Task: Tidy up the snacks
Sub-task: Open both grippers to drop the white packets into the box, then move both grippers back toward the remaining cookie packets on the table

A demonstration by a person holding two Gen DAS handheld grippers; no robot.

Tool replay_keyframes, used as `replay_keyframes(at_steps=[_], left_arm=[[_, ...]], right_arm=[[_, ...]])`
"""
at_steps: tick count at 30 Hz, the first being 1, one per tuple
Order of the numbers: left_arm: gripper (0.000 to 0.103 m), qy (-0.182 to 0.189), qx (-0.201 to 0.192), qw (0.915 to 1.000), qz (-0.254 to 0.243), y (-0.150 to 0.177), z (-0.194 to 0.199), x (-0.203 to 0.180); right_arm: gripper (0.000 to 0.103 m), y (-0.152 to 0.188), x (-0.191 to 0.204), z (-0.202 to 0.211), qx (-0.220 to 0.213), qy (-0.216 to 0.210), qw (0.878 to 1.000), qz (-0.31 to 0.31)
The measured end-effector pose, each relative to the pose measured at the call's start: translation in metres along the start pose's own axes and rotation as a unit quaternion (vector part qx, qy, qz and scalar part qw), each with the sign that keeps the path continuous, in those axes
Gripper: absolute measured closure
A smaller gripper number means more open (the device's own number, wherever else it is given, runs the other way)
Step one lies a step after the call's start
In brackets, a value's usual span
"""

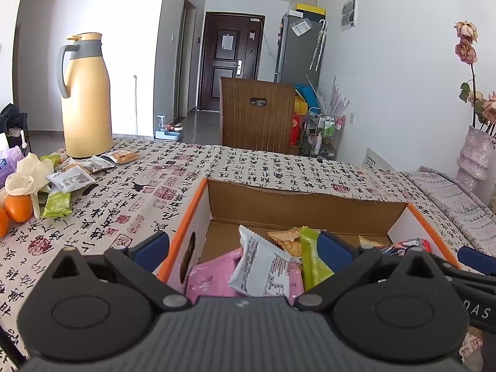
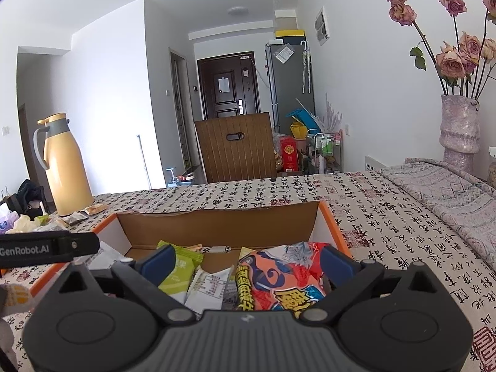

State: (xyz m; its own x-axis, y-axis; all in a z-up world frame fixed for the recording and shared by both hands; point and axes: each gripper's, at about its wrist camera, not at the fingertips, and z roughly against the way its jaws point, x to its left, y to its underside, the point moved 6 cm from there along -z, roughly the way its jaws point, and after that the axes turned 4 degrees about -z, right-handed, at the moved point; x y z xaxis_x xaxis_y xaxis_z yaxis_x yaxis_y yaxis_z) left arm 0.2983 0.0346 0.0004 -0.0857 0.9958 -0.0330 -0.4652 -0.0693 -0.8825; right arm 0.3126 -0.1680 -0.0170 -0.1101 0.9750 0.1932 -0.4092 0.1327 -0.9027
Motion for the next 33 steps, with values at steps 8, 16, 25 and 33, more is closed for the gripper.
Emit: replay_keyframes(at_steps=[8,16,25,33], left_arm=[[0.0,0.003,-0.001,1.0,0.001,-0.007,0.015,-0.003],[0.0,0.003,-0.015,0.9999,-0.004,-0.006,0.045,0.0],[0.0,0.007,-0.018,0.9998,-0.005,0.012,0.081,0.007],[0.0,0.01,0.013,0.9999,-0.003,0.051,0.096,0.018]], right_arm=[[0.0,-0.01,0.002,0.013,-0.005,0.009,1.0,0.004],[0.0,-0.004,0.005,0.038,0.002,0.008,1.0,0.013],[0.0,0.015,0.011,0.077,0.017,0.0,1.0,0.025],[0.0,0.055,0.017,0.096,0.068,-0.001,0.998,0.018]])
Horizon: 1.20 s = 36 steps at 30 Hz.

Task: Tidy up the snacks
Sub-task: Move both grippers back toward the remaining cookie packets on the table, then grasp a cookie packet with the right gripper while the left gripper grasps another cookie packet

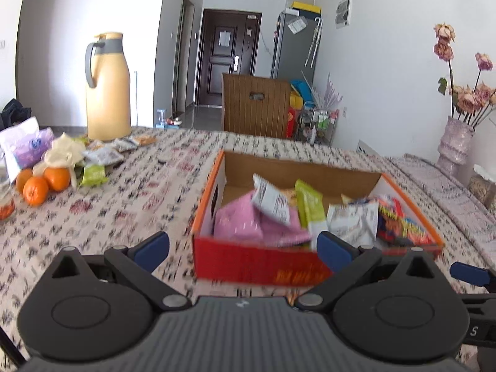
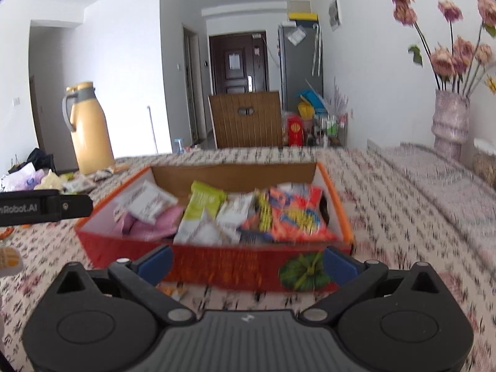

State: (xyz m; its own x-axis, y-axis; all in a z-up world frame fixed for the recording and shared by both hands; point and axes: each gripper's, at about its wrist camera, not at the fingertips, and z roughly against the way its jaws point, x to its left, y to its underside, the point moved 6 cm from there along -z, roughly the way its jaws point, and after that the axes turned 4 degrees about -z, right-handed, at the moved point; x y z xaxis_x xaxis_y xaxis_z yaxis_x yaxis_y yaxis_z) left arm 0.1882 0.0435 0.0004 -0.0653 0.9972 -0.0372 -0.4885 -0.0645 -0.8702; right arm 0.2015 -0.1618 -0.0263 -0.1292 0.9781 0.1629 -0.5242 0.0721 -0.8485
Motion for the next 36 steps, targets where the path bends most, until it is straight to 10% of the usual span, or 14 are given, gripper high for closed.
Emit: replay_keyframes(at_steps=[13,36], left_arm=[[0.0,0.01,0.048,0.9987,-0.013,0.056,0.016,0.014],[0.0,0.018,0.061,0.998,-0.003,0.064,0.012,0.018]], right_arm=[[0.0,0.05,0.009,-0.001,0.07,0.011,0.998,0.001],[0.003,0.061,0.028,-0.023,0.108,0.032,0.993,0.022]])
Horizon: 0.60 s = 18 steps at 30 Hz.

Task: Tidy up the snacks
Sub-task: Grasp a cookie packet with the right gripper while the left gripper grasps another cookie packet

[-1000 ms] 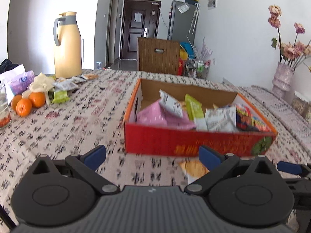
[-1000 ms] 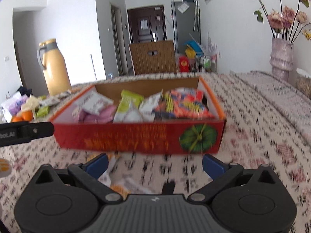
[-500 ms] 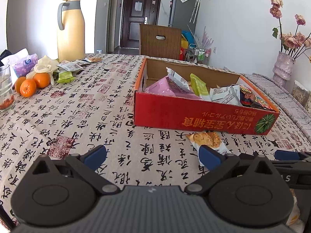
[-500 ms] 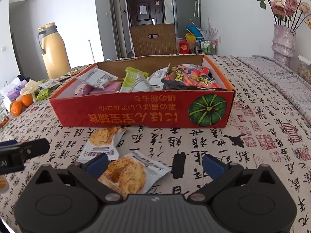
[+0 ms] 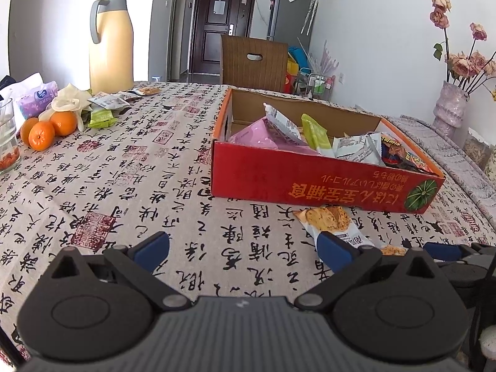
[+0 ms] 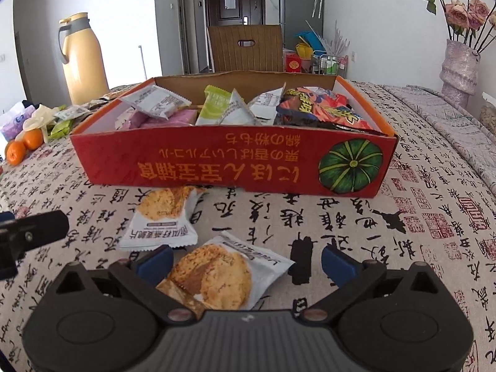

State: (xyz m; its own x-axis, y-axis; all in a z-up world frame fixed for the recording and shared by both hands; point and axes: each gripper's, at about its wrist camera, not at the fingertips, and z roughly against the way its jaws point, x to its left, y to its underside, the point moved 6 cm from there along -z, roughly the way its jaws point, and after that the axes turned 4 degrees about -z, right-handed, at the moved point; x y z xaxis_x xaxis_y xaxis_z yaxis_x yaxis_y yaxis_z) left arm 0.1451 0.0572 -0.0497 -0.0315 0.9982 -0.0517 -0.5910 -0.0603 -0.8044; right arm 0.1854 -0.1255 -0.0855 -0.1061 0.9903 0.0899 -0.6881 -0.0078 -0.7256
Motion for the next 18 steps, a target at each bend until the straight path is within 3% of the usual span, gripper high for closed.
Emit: replay_keyframes(at_steps=[6,8,14,18], left_arm=[[0.0,0.001,0.003,1.0,-0.002,0.001,-0.002,-0.002],[0.0,0.002,0.004,1.0,-0.003,0.002,-0.002,-0.003],[0.0,0.005,0.008,0.9999,-0.01,0.005,-0.002,-0.009],[0.0,0.007,0.011,0.9998,-0.015,0.006,-0.003,-0.012]], right_arm=[[0.015,0.009,-0.008,0.006,-0.003,-0.004,1.0,0.018],[0.026,0.009,-0.01,0.009,-0.007,-0.01,1.0,0.02],[0.048,0.011,-0.017,0.015,-0.018,-0.017,0.999,0.024],[0.054,0.012,-0.018,0.018,-0.025,-0.023,0.999,0.027]])
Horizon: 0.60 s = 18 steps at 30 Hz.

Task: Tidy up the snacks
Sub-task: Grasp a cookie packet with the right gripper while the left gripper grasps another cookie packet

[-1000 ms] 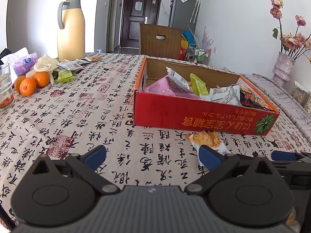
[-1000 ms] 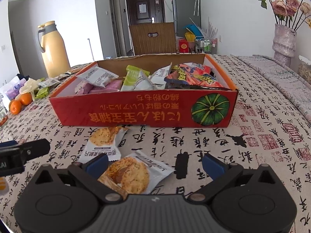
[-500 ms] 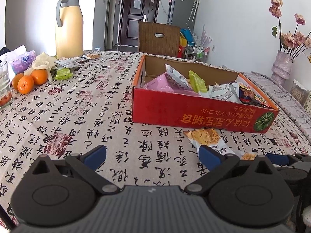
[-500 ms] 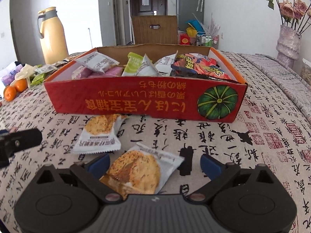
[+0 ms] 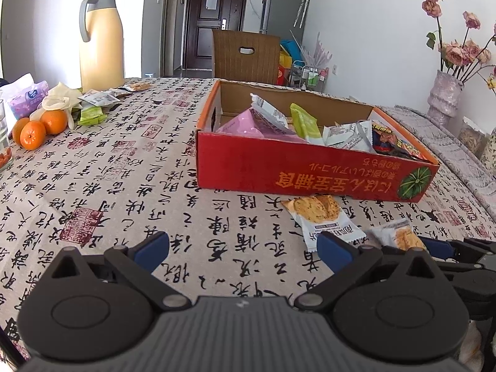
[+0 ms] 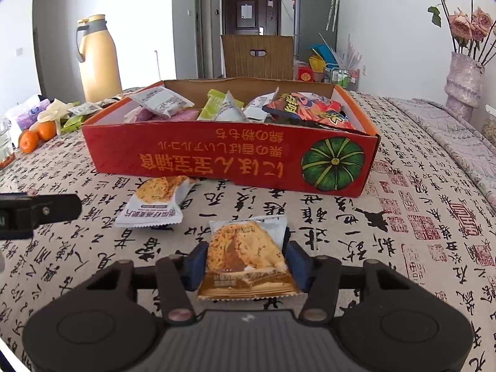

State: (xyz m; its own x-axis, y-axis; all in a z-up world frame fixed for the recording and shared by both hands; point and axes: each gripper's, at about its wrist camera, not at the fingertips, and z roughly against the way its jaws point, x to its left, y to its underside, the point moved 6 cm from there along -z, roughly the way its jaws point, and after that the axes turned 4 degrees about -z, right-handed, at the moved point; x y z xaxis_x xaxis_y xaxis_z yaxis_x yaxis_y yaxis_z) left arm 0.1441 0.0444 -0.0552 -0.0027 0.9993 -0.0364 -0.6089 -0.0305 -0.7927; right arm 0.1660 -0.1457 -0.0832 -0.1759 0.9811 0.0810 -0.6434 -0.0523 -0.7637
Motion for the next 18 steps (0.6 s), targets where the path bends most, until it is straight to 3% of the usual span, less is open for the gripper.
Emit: replay_keyframes(at_steps=[8,18], left_arm=[[0.0,0.003,0.013,0.9999,-0.004,0.003,-0.007,-0.008],[0.0,0.009,0.016,0.9997,-0.017,-0.016,-0.024,-0.034]], right_arm=[[0.057,-0.01,-0.017,0.018,-0.045,0.002,0.999,-0.028],[0.057,-0.009,-0.059,0.022,-0.059,0.031,0.996,-0.066]])
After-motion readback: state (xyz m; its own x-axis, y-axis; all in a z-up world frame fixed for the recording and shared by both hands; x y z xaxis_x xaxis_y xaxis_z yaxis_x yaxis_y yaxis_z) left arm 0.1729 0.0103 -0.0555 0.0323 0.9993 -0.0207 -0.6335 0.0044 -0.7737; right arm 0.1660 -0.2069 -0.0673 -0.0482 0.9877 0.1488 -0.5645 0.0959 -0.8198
